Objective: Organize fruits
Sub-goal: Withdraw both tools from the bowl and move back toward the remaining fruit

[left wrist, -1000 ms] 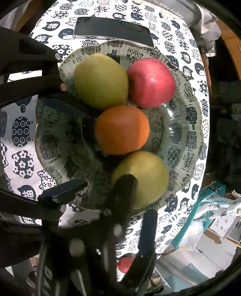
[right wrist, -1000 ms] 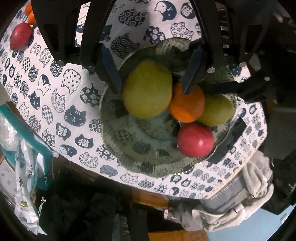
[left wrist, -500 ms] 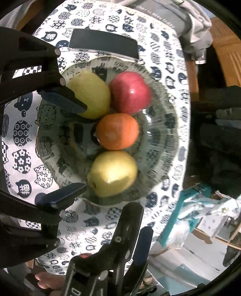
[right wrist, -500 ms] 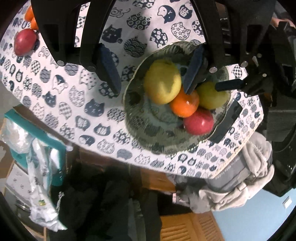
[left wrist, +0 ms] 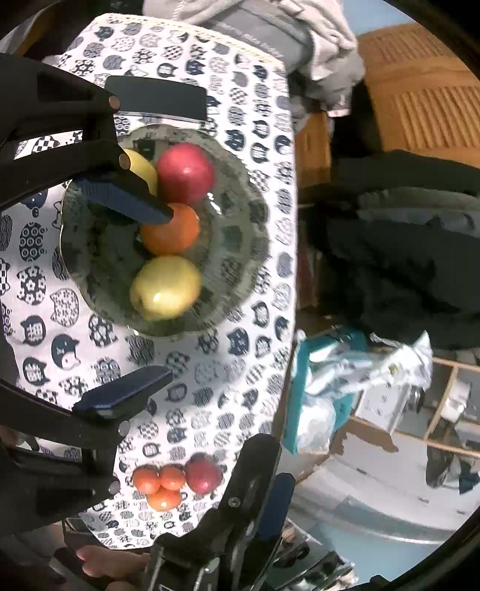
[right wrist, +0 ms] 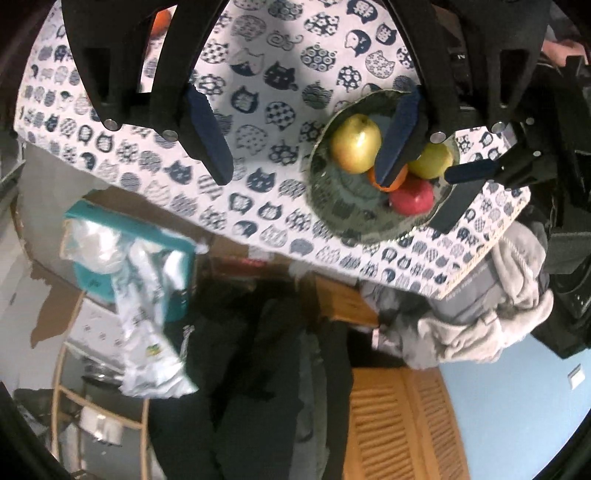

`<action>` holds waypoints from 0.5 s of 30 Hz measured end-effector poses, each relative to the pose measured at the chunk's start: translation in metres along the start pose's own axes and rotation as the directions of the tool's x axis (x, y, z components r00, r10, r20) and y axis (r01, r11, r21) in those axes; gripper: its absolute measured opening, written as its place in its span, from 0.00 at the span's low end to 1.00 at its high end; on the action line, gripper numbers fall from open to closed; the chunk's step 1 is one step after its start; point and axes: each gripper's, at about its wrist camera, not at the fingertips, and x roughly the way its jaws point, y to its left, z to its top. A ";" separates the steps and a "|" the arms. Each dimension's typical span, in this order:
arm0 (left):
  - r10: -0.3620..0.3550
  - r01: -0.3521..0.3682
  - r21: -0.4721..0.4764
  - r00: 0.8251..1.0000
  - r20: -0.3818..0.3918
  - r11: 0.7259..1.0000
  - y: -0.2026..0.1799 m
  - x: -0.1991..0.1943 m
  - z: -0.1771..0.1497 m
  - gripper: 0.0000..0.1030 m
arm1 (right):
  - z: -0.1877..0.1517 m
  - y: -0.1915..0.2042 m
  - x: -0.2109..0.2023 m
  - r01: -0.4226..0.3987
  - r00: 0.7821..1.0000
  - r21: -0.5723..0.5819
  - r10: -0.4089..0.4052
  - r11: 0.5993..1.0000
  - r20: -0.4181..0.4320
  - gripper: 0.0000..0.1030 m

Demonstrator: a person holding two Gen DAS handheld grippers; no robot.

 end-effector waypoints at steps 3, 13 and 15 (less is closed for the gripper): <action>-0.012 0.011 0.025 1.000 0.027 1.000 -0.011 -0.013 0.004 0.78 | 0.003 -0.006 -0.020 0.011 0.999 0.014 -0.012 1.000 0.034 0.78; -0.043 0.033 0.094 0.993 0.105 0.995 -0.046 -0.052 0.012 0.83 | 0.007 -0.020 -0.081 0.043 0.990 0.036 -0.047 0.998 0.131 0.82; -0.061 0.049 0.102 0.991 0.118 0.994 -0.051 -0.060 0.014 0.83 | 0.007 -0.024 -0.091 0.045 0.989 0.044 -0.051 0.998 0.142 0.82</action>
